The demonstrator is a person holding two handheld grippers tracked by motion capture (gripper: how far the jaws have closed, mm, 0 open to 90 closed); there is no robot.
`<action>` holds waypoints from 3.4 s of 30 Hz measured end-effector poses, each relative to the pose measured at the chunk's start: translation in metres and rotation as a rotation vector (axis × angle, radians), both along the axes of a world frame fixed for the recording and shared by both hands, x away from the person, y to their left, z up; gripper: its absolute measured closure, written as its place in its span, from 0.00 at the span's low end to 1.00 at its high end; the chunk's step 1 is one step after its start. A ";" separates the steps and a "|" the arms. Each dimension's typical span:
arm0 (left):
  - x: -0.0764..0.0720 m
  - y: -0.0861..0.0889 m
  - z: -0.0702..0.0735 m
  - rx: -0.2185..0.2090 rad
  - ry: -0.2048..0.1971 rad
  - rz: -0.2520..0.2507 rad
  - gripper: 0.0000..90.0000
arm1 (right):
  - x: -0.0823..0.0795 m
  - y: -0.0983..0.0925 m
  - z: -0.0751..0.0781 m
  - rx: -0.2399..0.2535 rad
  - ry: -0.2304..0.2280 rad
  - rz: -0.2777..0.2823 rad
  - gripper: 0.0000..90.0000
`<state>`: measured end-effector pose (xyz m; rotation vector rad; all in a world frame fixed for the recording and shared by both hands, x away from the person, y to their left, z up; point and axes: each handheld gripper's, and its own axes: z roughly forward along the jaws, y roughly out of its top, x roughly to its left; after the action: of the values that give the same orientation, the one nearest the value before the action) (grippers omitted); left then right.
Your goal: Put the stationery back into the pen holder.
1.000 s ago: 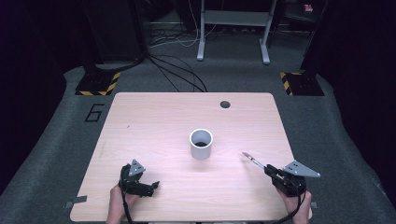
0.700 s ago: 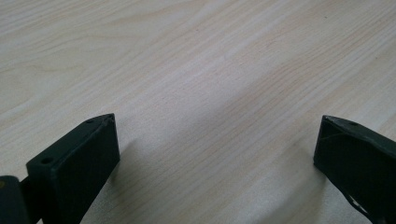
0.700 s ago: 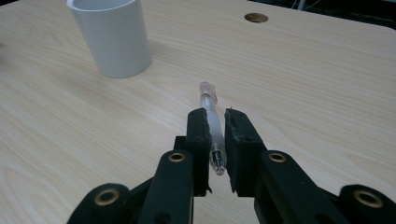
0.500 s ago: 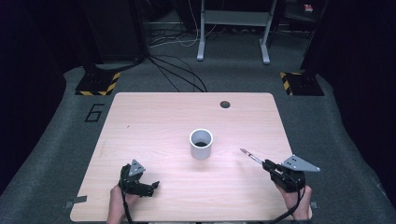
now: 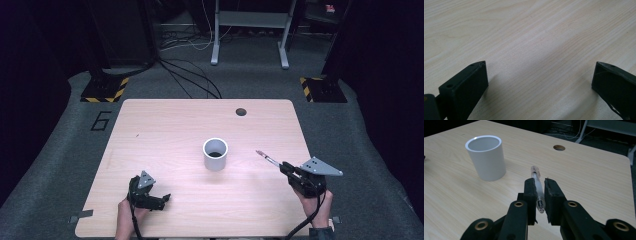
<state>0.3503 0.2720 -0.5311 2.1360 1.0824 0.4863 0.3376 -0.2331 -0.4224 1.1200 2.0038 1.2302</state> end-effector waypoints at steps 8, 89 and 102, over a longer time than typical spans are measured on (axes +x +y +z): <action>0.001 0.001 0.000 0.011 -0.005 -0.001 0.00 | 0.008 0.007 0.019 0.001 -0.037 0.005 0.90; 0.000 0.001 0.000 0.009 -0.004 0.002 0.01 | 0.077 0.135 0.060 -0.248 0.112 0.318 0.89; 0.001 0.001 0.000 0.010 -0.004 0.001 0.01 | 0.096 0.154 0.050 -0.300 0.200 0.334 0.89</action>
<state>0.3508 0.2729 -0.5308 2.1423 1.0809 0.4975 0.4334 -0.0790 -0.3727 0.8103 2.5051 0.9506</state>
